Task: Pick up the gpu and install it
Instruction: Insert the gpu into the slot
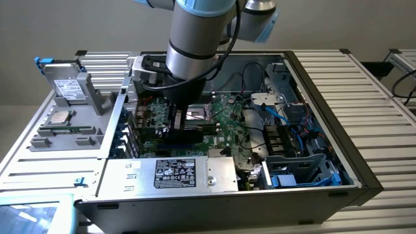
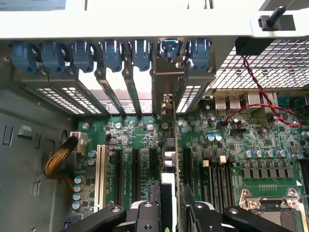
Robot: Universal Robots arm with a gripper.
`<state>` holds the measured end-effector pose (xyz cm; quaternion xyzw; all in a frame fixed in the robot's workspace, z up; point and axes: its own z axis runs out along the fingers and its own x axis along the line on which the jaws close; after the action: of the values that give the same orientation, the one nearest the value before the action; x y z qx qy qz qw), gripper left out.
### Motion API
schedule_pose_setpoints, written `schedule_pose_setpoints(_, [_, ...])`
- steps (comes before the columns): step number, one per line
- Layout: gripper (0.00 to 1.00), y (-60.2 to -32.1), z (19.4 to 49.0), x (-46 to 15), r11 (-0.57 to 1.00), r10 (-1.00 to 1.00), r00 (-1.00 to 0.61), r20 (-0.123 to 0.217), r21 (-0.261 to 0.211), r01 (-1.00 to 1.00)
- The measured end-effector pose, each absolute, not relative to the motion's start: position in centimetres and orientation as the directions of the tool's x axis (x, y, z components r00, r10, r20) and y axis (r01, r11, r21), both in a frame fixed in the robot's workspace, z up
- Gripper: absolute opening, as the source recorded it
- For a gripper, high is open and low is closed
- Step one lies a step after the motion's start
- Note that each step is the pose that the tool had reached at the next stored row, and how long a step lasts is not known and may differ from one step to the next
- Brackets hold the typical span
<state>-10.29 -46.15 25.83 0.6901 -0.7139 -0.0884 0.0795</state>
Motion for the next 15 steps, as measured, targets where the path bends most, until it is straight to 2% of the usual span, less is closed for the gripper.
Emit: schedule_pose_setpoints(15, [0.28,-46.33,25.56,-10.21,0.023,-1.000,-0.026,-0.008,0.236,-0.971])
